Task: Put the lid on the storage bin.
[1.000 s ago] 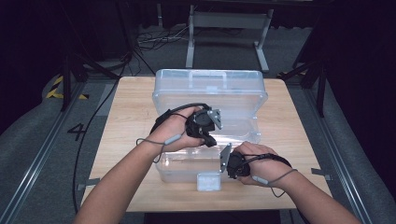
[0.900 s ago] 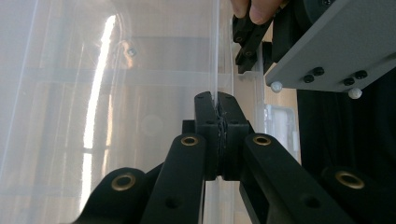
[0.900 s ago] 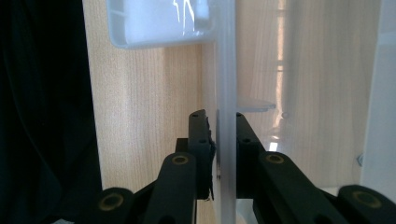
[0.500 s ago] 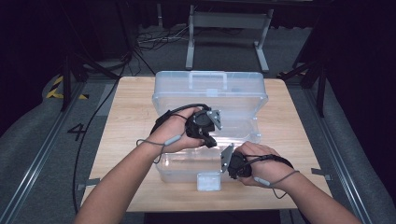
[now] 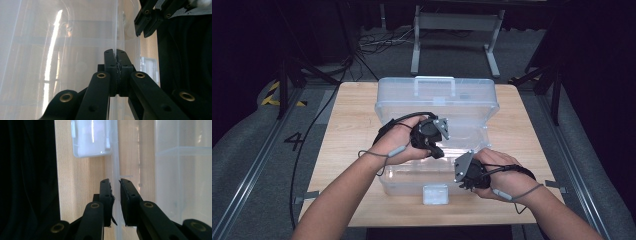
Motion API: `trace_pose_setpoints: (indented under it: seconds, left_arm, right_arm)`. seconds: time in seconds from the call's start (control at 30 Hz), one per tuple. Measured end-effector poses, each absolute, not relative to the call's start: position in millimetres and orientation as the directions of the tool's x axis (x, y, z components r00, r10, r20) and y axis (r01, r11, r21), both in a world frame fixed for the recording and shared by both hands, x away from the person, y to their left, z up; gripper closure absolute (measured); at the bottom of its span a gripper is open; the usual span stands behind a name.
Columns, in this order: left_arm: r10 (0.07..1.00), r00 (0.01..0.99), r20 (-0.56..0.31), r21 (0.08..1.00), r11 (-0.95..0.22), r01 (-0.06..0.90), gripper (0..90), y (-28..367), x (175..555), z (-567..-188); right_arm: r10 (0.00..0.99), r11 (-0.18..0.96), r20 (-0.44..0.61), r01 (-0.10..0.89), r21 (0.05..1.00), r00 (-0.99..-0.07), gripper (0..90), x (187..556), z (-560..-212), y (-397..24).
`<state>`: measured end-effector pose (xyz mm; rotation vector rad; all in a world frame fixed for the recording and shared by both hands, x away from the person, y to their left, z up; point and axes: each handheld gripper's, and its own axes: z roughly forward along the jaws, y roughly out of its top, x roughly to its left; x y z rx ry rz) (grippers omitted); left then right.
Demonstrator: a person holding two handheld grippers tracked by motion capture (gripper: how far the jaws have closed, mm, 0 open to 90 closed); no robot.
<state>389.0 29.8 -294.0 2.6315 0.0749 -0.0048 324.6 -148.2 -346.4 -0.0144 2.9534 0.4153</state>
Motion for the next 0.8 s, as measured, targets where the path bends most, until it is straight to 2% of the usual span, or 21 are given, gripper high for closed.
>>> trace_pose_setpoints:
  seconds: [0.17, 0.5, 0.8]
  left_arm:
    - [0.051, 0.998, -0.021, 0.493, -0.868, 0.055, 89.4, 30.2, 389.6, -294.4]
    - [0.053, 0.998, -0.019, 0.494, -0.868, 0.056, 89.4, 30.5, 389.1, -294.6]
    - [0.060, 0.998, -0.021, 0.502, -0.863, 0.062, 89.3, 31.4, 389.1, -295.0]
  right_arm:
    - [0.016, 0.945, -0.142, -0.032, 0.326, -0.990, 82.2, 321.2, -336.6, -153.2]
    - [0.035, 0.932, -0.143, -0.019, 0.362, -0.989, 88.0, 318.4, -322.3, -161.5]
    - [0.076, 0.881, -0.102, 0.019, 0.472, -0.992, 90.0, 321.7, -311.6, -173.7]
